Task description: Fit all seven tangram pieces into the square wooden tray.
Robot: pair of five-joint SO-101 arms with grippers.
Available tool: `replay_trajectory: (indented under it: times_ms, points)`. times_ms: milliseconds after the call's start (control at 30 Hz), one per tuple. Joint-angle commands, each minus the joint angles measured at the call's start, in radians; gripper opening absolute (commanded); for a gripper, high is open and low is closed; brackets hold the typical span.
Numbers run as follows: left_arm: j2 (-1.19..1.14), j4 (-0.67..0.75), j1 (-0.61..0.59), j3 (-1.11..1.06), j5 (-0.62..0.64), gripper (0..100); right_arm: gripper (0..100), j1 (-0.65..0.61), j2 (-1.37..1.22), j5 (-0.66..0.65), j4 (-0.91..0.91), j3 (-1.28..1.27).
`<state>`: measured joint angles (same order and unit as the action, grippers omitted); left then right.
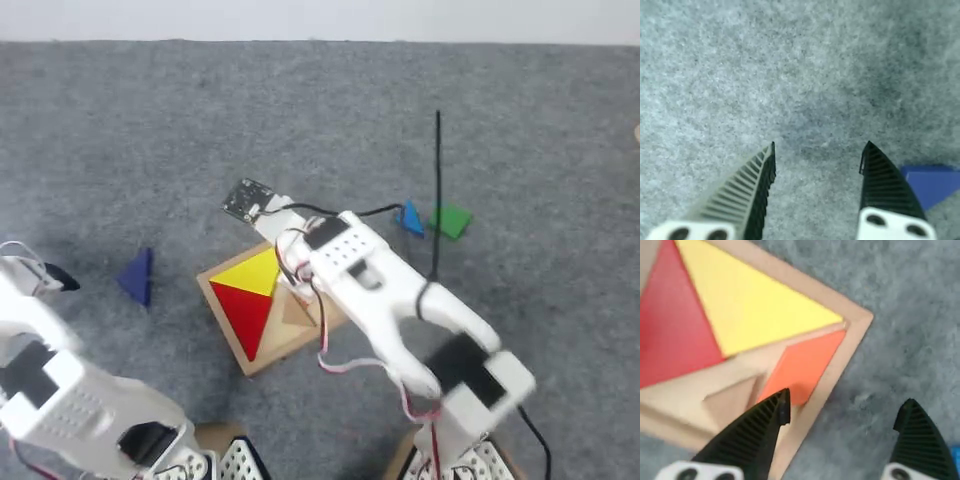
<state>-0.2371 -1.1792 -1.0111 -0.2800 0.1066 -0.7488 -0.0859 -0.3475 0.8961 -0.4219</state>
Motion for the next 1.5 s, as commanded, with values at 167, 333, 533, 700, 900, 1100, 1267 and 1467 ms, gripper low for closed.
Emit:
replay_trajectory:
  times_ms: [167, 333, 533, 700, 900, 1100, 1267, 1467]
  points:
    - [0.058, 0.015, 0.018, 0.004, -0.011, 26, 33.5, -0.090, 0.206, 0.034, -0.084, -0.210]
    - [0.058, 0.014, 0.017, 0.004, -0.011, 26, 33.5, -0.091, 0.099, 0.040, -0.094, -0.181]
    - [0.058, 0.015, 0.018, 0.004, -0.011, 26, 33.5, -0.091, -0.036, 0.038, -0.074, -0.083]
    - [0.058, 0.015, 0.021, 0.004, -0.011, 26, 33.5, -0.084, -0.120, 0.035, -0.041, 0.044]
    - [0.058, 0.015, 0.021, 0.004, -0.011, 26, 33.5, -0.071, -0.186, 0.038, 0.035, 0.184]
    - [0.058, 0.015, 0.023, 0.004, -0.011, 26, 33.5, -0.065, -0.056, 0.041, 0.094, 0.190]
    - [0.058, 0.015, 0.023, 0.004, -0.011, 26, 33.5, -0.133, 0.051, 0.044, 0.084, 0.077]
    - [0.058, 0.012, 0.018, 0.004, -0.011, 26, 33.5, -0.191, 0.054, 0.077, 0.062, 0.028]
